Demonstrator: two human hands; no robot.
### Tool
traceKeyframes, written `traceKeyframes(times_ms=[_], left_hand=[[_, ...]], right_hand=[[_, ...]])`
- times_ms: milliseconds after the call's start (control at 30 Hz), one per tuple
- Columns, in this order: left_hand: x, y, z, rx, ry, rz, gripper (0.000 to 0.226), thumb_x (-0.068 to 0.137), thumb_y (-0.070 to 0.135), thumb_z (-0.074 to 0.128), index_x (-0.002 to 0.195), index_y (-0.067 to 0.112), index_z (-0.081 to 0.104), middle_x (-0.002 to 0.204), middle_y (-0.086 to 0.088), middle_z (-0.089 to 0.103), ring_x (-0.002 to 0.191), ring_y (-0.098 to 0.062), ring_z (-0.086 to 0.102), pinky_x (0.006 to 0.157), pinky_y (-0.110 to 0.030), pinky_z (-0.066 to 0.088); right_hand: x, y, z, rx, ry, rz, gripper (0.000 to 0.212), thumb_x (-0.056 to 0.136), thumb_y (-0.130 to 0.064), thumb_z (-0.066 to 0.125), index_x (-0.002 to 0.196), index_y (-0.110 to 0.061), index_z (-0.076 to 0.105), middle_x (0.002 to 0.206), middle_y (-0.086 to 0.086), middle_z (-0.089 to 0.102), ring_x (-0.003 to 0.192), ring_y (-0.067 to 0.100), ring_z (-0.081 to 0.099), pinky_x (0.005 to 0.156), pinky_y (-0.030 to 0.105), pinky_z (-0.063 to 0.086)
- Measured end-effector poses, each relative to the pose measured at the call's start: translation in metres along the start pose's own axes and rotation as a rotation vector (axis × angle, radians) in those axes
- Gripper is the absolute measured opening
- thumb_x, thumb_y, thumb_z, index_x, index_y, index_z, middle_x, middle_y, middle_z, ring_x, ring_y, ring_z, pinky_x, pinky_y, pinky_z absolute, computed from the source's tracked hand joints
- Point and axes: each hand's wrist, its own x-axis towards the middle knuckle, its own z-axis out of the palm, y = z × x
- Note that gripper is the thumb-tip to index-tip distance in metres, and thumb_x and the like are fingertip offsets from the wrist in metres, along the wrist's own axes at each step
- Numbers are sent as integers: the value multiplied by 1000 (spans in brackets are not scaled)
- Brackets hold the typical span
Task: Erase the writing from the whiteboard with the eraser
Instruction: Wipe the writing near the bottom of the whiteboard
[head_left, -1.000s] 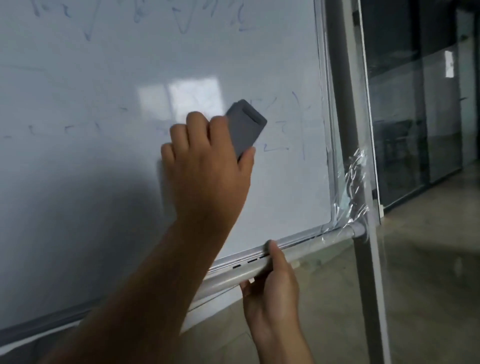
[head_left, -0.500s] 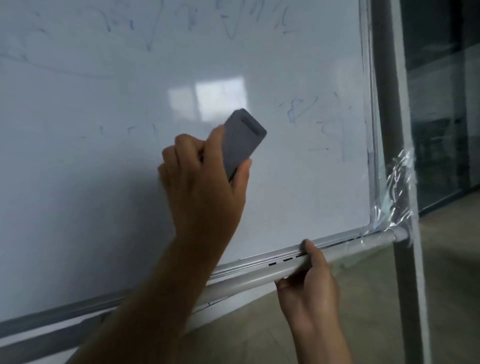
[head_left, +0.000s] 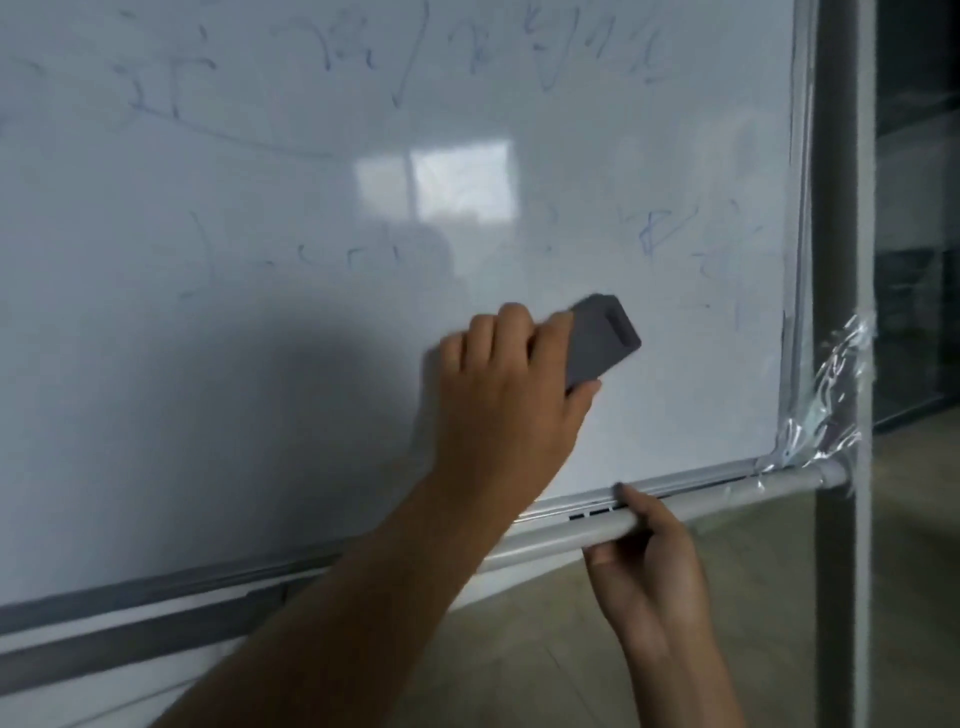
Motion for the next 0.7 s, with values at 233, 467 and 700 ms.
traceKeyframes(times_ms=[233,467,700], left_hand=[[21,-3,1,6,65,-172,51,75,46,68,115,13,62,96,-12,56,85,-32,52,69,-37,36],[37,-1,6,19,76,-225,49,76,46,65,113,14,62,95,-13,56,84,-33,52,69,-38,37],[23,26,19,36,-7,-6,46,79,49,62,110,15,62,93,-8,55,83,-29,52,69,-38,36]], right_hand=[[5,2,-8,12,38,6,37,62,4,66,97,-7,57,93,12,65,91,27,67,71,38,59],[2,-3,-9,-181,135,-1,8,83,0,58,85,-7,62,83,7,63,81,24,63,66,34,56],[1,-23,-15,-503,188,-66,12,87,-15,59,80,-13,68,77,5,62,70,20,63,60,31,55]])
